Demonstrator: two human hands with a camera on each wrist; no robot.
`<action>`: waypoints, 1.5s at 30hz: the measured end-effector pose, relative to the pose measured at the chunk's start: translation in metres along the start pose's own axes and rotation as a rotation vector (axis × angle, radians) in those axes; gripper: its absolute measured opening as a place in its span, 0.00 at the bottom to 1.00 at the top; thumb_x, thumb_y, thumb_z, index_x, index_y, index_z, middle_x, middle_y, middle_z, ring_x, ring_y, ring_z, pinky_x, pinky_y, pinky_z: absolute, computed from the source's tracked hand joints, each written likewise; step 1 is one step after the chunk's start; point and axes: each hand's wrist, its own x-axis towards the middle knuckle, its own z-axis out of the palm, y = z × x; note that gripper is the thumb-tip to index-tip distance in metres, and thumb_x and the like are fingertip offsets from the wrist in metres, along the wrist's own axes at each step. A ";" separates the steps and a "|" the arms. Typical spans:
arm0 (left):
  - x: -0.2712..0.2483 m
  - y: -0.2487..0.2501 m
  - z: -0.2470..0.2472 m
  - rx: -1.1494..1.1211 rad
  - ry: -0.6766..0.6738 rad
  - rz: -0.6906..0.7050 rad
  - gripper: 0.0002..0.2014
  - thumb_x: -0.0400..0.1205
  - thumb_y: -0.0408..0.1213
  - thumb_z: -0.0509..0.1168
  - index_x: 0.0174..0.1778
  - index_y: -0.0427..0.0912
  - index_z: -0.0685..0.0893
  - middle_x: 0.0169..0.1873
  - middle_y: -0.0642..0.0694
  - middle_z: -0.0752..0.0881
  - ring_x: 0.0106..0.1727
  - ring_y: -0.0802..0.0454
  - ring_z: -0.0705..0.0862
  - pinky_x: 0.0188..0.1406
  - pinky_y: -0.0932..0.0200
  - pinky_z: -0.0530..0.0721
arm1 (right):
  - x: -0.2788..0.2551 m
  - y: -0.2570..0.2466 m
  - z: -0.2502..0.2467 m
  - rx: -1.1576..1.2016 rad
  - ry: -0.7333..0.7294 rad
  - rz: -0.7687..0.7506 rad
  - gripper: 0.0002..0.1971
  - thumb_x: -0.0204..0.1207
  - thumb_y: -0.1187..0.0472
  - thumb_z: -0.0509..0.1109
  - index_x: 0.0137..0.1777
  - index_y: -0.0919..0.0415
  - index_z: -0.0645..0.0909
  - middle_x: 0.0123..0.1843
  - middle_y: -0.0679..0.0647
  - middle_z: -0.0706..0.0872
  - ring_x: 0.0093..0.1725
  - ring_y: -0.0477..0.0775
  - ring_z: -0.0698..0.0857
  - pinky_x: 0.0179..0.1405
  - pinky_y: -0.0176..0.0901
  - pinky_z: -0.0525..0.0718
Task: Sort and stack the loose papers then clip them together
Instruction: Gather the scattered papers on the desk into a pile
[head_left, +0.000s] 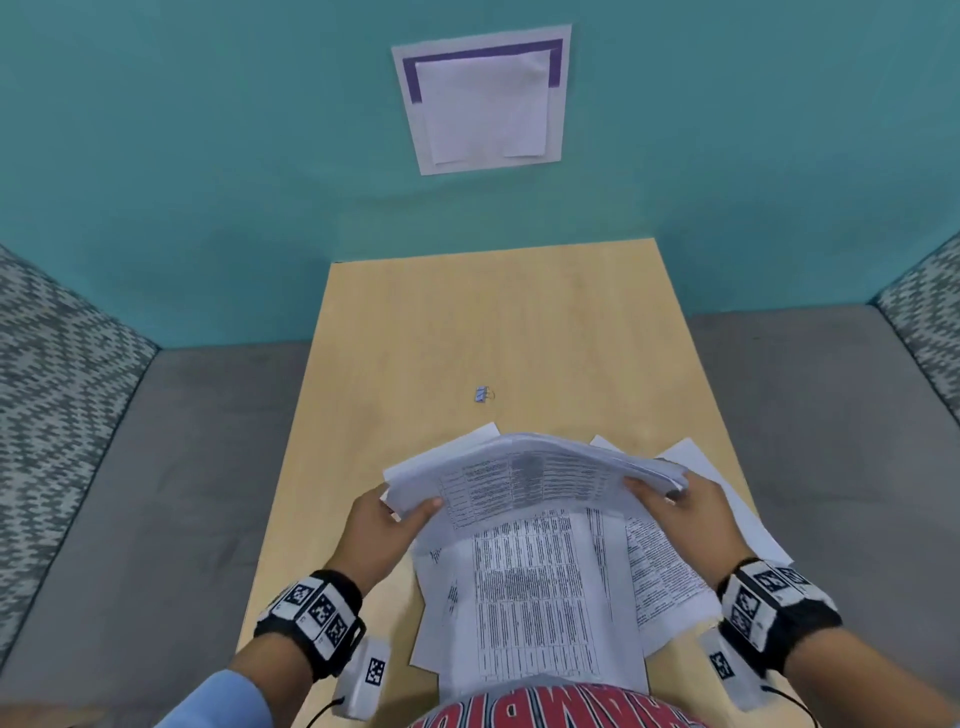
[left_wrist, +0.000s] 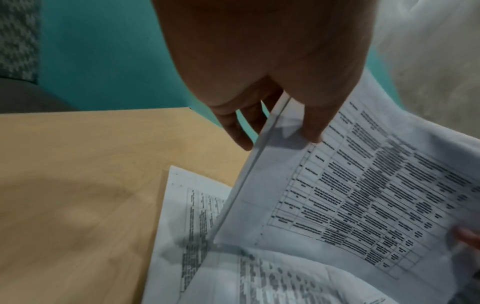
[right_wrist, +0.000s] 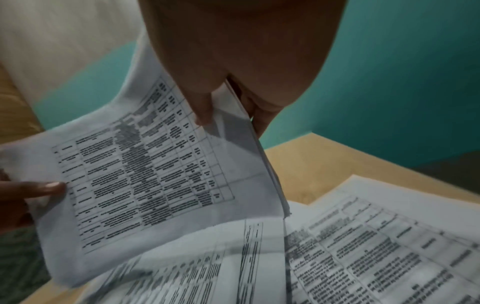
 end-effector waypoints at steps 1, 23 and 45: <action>-0.001 0.003 0.000 -0.025 0.027 0.017 0.14 0.79 0.39 0.83 0.59 0.46 0.93 0.52 0.53 0.98 0.54 0.58 0.95 0.52 0.63 0.91 | -0.001 -0.001 -0.004 0.041 0.015 -0.012 0.05 0.81 0.58 0.79 0.50 0.45 0.91 0.36 0.40 0.93 0.28 0.36 0.85 0.28 0.28 0.78; -0.005 0.017 -0.001 0.049 -0.065 0.043 0.10 0.77 0.48 0.82 0.49 0.48 0.96 0.48 0.46 0.96 0.48 0.51 0.93 0.52 0.48 0.88 | -0.009 -0.002 -0.015 -0.113 -0.101 0.015 0.11 0.79 0.63 0.81 0.45 0.43 0.91 0.47 0.43 0.95 0.53 0.48 0.92 0.53 0.42 0.89; -0.058 0.172 -0.031 0.459 -0.265 0.405 0.09 0.79 0.47 0.81 0.54 0.59 0.92 0.47 0.62 0.95 0.47 0.64 0.91 0.50 0.63 0.88 | -0.032 -0.121 0.007 0.139 -0.243 -0.132 0.12 0.72 0.50 0.82 0.39 0.59 0.95 0.38 0.59 0.96 0.40 0.60 0.95 0.49 0.52 0.88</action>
